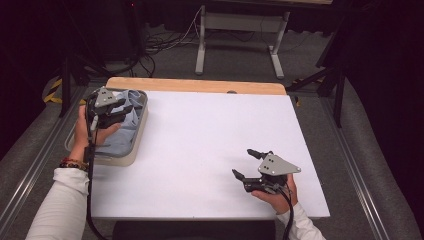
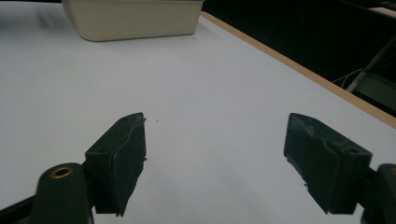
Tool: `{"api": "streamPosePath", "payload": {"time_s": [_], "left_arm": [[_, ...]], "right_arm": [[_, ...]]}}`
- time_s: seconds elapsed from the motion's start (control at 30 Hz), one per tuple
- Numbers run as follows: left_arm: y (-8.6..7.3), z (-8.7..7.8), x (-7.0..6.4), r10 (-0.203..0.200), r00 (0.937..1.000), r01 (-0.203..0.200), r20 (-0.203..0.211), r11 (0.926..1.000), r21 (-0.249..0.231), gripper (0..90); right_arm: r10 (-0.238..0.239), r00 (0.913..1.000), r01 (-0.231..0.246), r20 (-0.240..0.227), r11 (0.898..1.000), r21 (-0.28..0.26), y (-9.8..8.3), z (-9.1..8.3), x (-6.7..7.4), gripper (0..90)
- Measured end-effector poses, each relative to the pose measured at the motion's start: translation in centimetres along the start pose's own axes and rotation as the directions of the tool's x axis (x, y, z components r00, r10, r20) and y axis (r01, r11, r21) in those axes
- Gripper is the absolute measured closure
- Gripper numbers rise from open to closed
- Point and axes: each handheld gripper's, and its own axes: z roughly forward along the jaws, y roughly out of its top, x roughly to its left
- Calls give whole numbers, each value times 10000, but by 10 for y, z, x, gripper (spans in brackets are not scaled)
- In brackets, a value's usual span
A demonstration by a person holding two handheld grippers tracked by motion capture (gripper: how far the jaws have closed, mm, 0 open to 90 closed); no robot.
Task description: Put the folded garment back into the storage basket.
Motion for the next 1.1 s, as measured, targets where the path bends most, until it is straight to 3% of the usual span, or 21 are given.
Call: {"api": "streamPosePath", "payload": {"time_s": [0.1,0.2,0.33,0.67,0.8,1.1], "left_arm": [[2,-4,-6,106,9998,-102,193,9997,-211,584],[3,-9,-13,334,9994,-330,105,9987,-396,533],[2,-15,-19,135,9999,-132,28,9958,-903,477],[1,-21,-27,-115,9998,140,187,9901,-1397,344],[1,-26,-36,-278,9990,341,363,9819,-1860,269],[7,-33,-52,-33,9987,149,501,9725,-2325,136]], "right_arm": [[-2,10000,2,65,10000,-32,0,0,0,211],[-11,9999,12,109,10000,-83,0,0,-1,200],[-51,9998,54,194,9999,-162,0,-2,-1,196],[-76,9996,82,266,9997,-229,1,-1,-1,182],[17,9998,-13,179,9997,-259,0,-2,-2,198],[93,9996,-78,252,9981,-612,3,-5,-2,182]]}}
